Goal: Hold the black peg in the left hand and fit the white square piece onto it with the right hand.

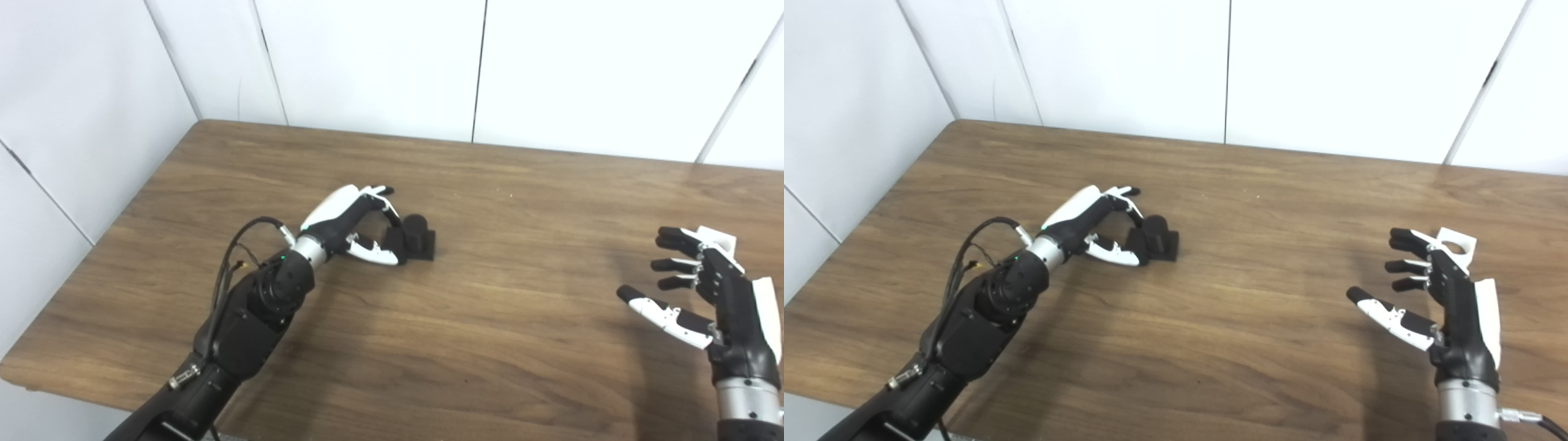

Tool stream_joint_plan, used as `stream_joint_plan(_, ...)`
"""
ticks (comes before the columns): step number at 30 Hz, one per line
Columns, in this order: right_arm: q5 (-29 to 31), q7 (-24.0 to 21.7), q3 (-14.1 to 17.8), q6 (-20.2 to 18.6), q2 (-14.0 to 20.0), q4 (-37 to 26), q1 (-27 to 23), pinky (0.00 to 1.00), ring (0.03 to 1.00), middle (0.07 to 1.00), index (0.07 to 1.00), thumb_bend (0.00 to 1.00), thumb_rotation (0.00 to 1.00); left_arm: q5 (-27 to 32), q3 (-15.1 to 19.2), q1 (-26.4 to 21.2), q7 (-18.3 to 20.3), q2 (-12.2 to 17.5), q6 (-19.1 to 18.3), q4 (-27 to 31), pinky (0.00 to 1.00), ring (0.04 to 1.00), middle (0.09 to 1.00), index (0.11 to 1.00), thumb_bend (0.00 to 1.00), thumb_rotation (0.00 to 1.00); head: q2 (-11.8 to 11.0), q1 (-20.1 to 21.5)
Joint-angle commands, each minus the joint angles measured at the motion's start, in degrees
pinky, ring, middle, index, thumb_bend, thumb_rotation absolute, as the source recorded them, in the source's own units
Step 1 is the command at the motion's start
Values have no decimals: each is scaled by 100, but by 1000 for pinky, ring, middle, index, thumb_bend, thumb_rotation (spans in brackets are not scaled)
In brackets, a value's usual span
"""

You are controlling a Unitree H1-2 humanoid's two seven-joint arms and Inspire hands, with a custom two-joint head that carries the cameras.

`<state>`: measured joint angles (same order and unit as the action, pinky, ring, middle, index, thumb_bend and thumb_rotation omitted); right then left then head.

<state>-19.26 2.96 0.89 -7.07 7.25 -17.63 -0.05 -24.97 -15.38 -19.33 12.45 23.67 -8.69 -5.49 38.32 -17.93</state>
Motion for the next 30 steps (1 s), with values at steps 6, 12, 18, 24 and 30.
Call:
stream_joint_plan(6,-21,49,0,185,15,-137,-196,524,637,746,743,574,0,58,-335,22,575,11,309,445,1000,1000,962,489,517,89,36,73)
stream_joint_plan(12,3,93,12,288,6,-56,-201,525,637,746,741,585,0,-78,-544,73,729,-86,327,706,1000,1000,957,490,517,88,71,196)
stream_joint_plan(18,-56,132,16,316,17,2,-201,524,630,746,742,596,30,-412,-757,151,710,-269,290,943,1000,1000,954,490,518,86,89,268)
stream_joint_plan(24,-100,174,-10,435,32,82,-218,517,628,748,742,595,76,-559,-1005,186,703,-468,446,883,1000,1000,973,492,516,89,137,380)
stream_joint_plan(30,-174,212,-41,537,57,129,-218,518,619,744,738,591,74,-668,-1160,269,579,-705,631,644,1000,1000,971,491,517,89,158,420)
